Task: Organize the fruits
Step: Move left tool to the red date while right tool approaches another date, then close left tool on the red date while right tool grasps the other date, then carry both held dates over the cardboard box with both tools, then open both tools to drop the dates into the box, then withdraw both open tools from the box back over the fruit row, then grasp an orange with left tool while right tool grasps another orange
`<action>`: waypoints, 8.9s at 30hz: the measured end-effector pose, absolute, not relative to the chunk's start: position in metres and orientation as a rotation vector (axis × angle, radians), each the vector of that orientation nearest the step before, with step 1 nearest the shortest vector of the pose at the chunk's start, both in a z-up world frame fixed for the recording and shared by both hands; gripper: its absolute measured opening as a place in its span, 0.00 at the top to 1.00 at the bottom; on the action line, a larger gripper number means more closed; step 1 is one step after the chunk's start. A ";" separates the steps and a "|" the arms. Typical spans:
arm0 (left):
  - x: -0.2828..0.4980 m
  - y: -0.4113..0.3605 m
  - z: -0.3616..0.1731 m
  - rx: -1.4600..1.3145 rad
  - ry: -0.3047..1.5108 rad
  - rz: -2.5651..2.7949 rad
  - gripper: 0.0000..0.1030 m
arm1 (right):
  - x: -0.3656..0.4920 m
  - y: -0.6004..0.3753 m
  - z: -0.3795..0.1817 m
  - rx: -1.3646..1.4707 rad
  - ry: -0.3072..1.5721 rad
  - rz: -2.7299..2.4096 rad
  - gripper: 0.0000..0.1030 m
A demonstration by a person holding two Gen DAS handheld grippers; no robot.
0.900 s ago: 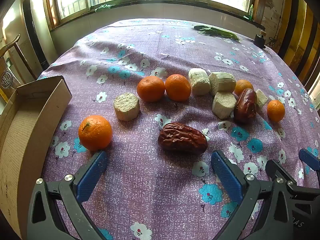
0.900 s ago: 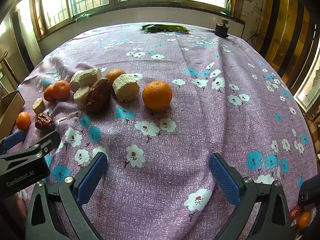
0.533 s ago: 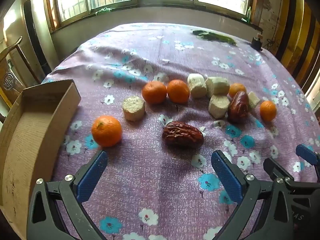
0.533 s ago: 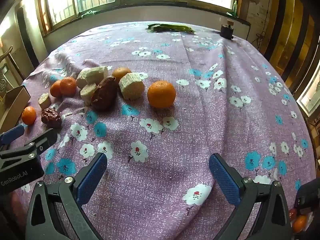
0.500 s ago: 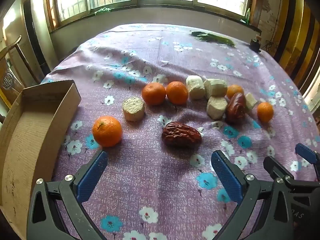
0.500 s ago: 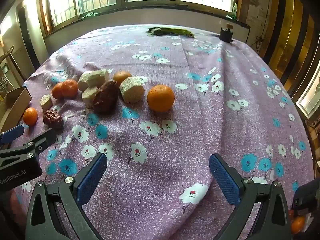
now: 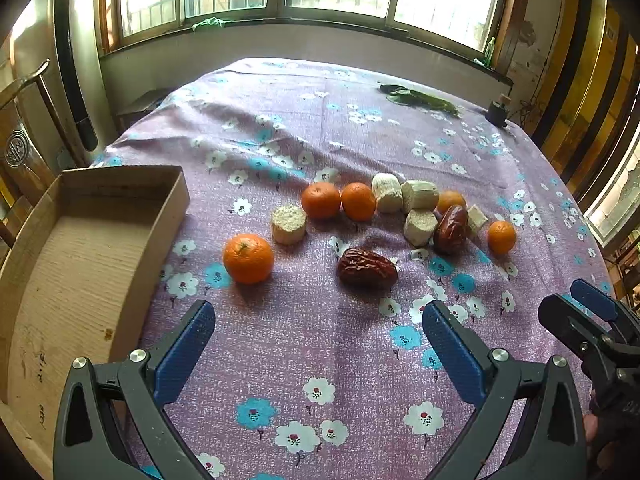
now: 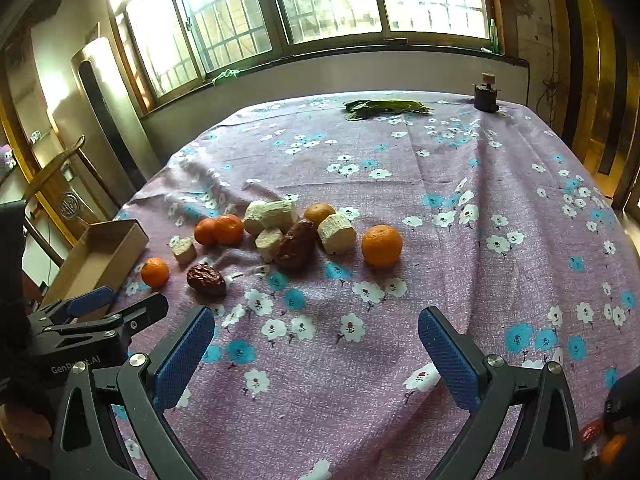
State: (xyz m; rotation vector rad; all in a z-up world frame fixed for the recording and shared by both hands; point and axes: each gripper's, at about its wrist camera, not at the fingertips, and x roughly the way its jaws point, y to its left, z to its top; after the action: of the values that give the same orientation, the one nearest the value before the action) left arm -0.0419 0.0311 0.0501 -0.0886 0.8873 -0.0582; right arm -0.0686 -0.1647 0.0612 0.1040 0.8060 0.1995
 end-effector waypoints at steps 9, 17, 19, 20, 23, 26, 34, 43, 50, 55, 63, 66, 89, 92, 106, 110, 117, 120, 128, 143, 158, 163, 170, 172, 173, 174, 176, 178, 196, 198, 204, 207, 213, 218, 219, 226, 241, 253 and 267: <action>-0.049 0.031 0.061 -0.070 0.846 -0.050 0.00 | -0.075 -0.158 0.073 0.041 0.794 0.196 0.00; -0.049 0.032 0.061 -0.059 0.847 -0.061 0.00 | -0.074 -0.155 0.073 0.008 0.794 0.193 0.00; -0.048 0.031 0.060 -0.052 0.852 -0.067 0.00 | -0.074 -0.154 0.073 0.005 0.790 0.196 0.00; -0.046 0.030 0.058 -0.043 0.859 -0.076 0.00 | -0.074 -0.154 0.073 0.006 0.790 0.198 0.00; -0.041 0.018 0.049 0.018 0.918 -0.127 0.00 | -0.073 -0.154 0.071 0.006 0.793 0.205 0.00; -0.042 0.010 0.042 0.047 0.921 -0.138 0.00 | -0.072 -0.155 0.069 0.003 0.798 0.200 0.00; -0.031 0.011 0.039 0.028 0.908 -0.147 0.00 | -0.069 -0.160 0.065 0.004 0.808 0.206 0.00; -0.008 0.009 0.037 0.022 0.899 -0.161 0.03 | -0.059 -0.163 0.058 0.011 0.827 0.217 0.00; 0.007 0.004 0.026 0.033 0.928 -0.178 0.15 | -0.050 -0.170 0.054 0.025 0.843 0.220 0.01; 0.012 0.001 0.017 0.037 0.949 -0.189 0.18 | -0.044 -0.169 0.051 0.027 0.854 0.232 0.04; 0.015 0.002 0.011 0.018 0.965 -0.195 0.57 | -0.025 -0.155 0.042 0.003 0.888 0.281 0.23; 0.014 0.008 0.013 -0.016 0.967 -0.190 0.57 | -0.013 -0.147 0.037 -0.003 0.905 0.307 0.25; 0.006 0.020 0.021 -0.078 0.968 -0.167 0.57 | 0.024 -0.129 0.017 -0.036 0.983 0.404 0.66; -0.001 0.022 0.028 -0.077 0.953 -0.165 0.57 | 0.011 -0.135 0.027 -0.020 0.957 0.404 0.66; -0.036 0.048 0.062 -0.068 0.877 -0.077 0.56 | -0.034 -0.102 0.064 -0.033 0.871 0.524 0.65; -0.044 0.066 0.068 -0.066 0.868 -0.032 0.56 | -0.038 -0.080 0.072 -0.048 0.856 0.567 0.65; -0.056 0.108 0.081 -0.070 0.843 0.048 0.56 | -0.042 -0.028 0.079 -0.106 0.844 0.662 0.65; -0.058 0.128 0.085 -0.082 0.835 0.086 0.56 | -0.041 -0.005 0.078 -0.129 0.850 0.697 0.65; -0.055 0.177 0.089 -0.111 0.835 0.166 0.56 | -0.032 0.047 0.075 -0.185 0.868 0.775 0.65; -0.022 0.251 0.056 -0.201 0.949 0.279 0.56 | 0.004 0.133 0.046 -0.283 0.946 0.882 0.65; -0.013 0.257 0.039 -0.198 1.016 0.328 0.41 | 0.020 0.157 0.015 -0.286 1.015 0.915 0.58; -0.023 0.255 0.046 -0.233 0.987 0.311 0.24 | 0.006 0.142 0.028 -0.293 0.982 0.905 0.46; -0.038 0.225 0.064 -0.210 0.922 0.279 0.19 | -0.017 0.089 0.055 -0.257 0.906 0.843 0.17; -0.041 0.213 0.069 -0.195 0.904 0.266 0.19 | -0.020 0.072 0.059 -0.247 0.900 0.812 0.17; -0.042 0.206 0.071 -0.191 0.899 0.254 0.19 | -0.022 0.063 0.060 -0.243 0.897 0.788 0.17; -0.042 0.199 0.072 -0.187 0.897 0.239 0.19 | -0.024 0.054 0.062 -0.238 0.893 0.766 0.16; -0.043 0.186 0.073 -0.184 0.896 0.211 0.19 | -0.027 0.038 0.063 -0.227 0.889 0.727 0.12; -0.043 0.170 0.073 -0.177 0.899 0.180 0.19 | -0.031 0.021 0.064 -0.219 0.878 0.683 0.09; -0.044 0.079 0.058 -0.128 0.937 0.028 0.19 | -0.051 -0.097 0.059 -0.128 0.896 0.475 0.09; -0.048 0.076 0.058 -0.123 0.936 0.033 0.19 | -0.052 -0.101 0.059 -0.133 0.885 0.485 0.09; -0.062 0.068 0.064 -0.075 0.916 0.027 0.19 | -0.040 -0.114 0.053 -0.124 0.900 0.448 0.09; -0.064 0.066 0.066 -0.063 0.922 0.020 0.19 | -0.035 -0.118 0.046 -0.093 0.922 0.432 0.09; -0.067 0.062 0.070 -0.055 0.910 0.000 0.19 | -0.031 -0.120 0.043 -0.057 0.956 0.452 0.07; -0.063 0.058 0.059 -0.078 0.944 -0.024 0.19 | -0.038 -0.125 0.047 -0.089 0.951 0.437 0.06; -0.062 0.057 0.058 -0.081 0.946 -0.030 0.19 | -0.040 -0.127 0.047 -0.093 0.949 0.430 0.06; -0.048 0.054 0.046 -0.117 0.979 -0.078 0.19 | -0.053 -0.155 0.051 -0.055 0.950 0.373 0.06; -0.006 0.071 0.041 -0.137 1.017 -0.097 0.19 | -0.048 -0.176 0.047 -0.033 0.951 0.358 0.06; 0.017 0.076 0.021 -0.094 1.048 -0.056 0.19 | -0.025 -0.184 0.037 -0.009 0.970 0.330 0.06; 0.020 0.056 0.014 0.043 1.013 -0.088 0.19 | 0.002 -0.183 0.026 0.000 1.007 0.331 0.07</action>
State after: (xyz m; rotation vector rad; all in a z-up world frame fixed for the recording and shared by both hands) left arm 0.0203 0.0557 0.0145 0.0430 1.0134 -0.0884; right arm 0.0020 -0.1830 0.0260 -0.0004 1.0073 0.3307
